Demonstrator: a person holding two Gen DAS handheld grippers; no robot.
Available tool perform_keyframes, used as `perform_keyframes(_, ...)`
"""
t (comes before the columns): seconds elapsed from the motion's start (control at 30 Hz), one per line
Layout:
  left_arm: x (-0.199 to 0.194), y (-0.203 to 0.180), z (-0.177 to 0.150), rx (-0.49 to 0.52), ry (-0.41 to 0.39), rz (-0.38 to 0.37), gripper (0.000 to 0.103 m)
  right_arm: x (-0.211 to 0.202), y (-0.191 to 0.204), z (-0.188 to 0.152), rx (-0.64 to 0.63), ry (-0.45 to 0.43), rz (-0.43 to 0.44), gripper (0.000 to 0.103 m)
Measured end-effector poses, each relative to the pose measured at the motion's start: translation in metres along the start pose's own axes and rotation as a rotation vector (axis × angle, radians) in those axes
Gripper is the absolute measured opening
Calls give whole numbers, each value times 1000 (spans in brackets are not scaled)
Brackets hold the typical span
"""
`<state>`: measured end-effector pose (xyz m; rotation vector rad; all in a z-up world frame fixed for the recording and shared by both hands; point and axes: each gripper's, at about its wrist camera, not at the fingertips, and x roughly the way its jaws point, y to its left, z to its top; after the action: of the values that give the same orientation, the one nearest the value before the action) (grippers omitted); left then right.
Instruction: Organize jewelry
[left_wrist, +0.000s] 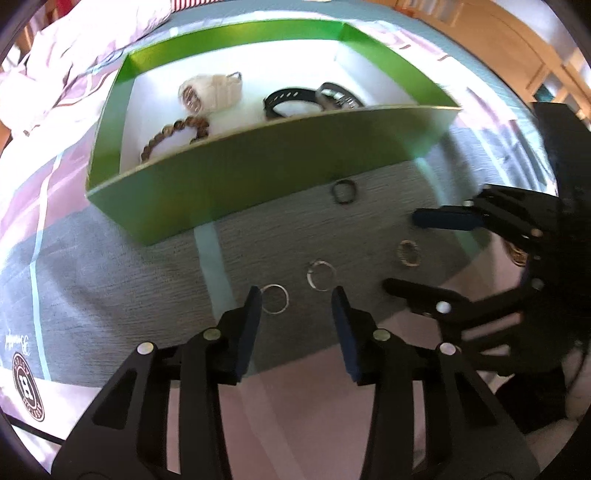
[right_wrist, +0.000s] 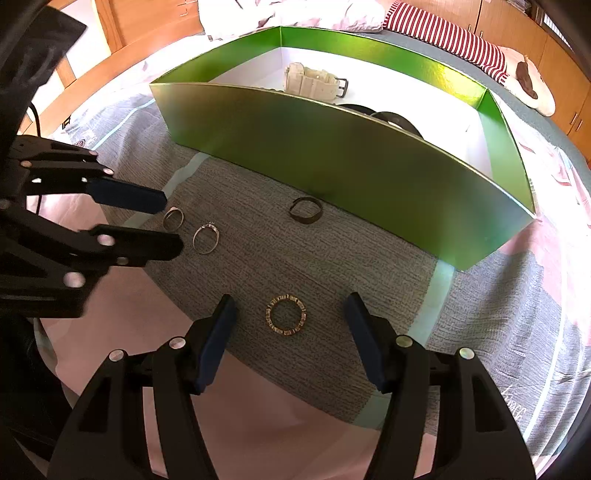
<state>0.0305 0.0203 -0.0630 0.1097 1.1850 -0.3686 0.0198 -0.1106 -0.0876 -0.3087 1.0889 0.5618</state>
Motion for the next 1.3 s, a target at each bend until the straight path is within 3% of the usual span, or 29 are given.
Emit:
perform_keyframes(0.07,-2,3,-1,-2,-3,16,46,0,0,0,-1,1,0,62)
perform_keyframes(0.2,13,4,-5,-3,44,87,46,0,0,0,-4,1,-2,62)
perform_keyframes(0.37,16,7,-4,-6,55,117,45,0,-1,0,-5,0,-2,62)
perform_keyframes(0.53,16,17,0,-43,45,149,30,-1,-2,0,-1,-12,-13,62)
perform_keyframes(0.77,11,9,1,-3,39,103,30,-2,-9,1,8,-6,-12,62)
perform_keyframes(0.93,18,7,6,1,45,120,30,-2,-5,1,-4,-8,-24,62)
perform_keyframes(1.17,16,9,7,-20,35,124,31,-4,-4,1,-16,-19,-10,38)
perform_keyframes(1.3,14,9,0,-16,36,129,36,-4,-3,2,-13,-15,0,39)
